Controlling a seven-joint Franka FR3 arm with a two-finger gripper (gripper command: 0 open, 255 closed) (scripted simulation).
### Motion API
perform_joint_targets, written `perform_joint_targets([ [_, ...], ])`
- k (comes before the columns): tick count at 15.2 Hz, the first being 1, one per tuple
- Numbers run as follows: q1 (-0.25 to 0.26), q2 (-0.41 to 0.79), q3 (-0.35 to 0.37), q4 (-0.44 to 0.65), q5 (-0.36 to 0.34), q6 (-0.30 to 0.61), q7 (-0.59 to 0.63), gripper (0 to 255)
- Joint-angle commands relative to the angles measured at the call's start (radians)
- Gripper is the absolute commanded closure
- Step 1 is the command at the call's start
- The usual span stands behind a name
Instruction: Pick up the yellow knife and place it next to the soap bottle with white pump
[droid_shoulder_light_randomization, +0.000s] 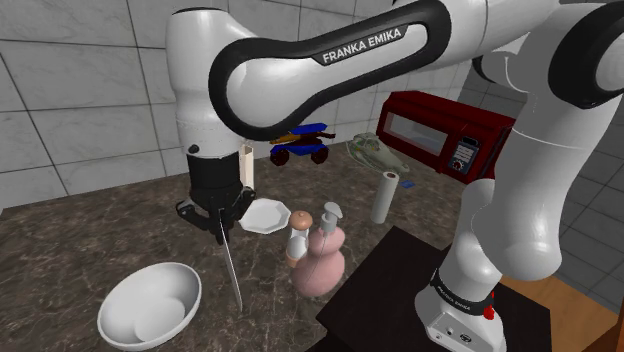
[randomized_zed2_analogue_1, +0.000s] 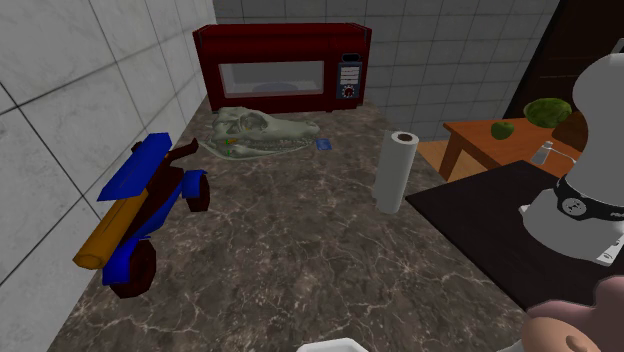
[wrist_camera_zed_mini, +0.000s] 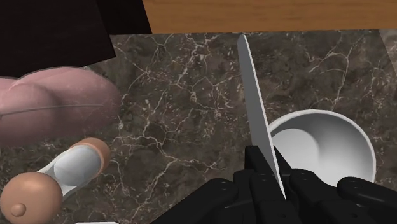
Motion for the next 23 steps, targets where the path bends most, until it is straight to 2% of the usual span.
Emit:
perform_joint_targets([
  [1,0.000,0.002,0.000,-0.025,0.000,0.027,-0.002,255],
  [23,0.011,0.135,-0.003,-0.172,-0.034,0.304,0.003,255],
])
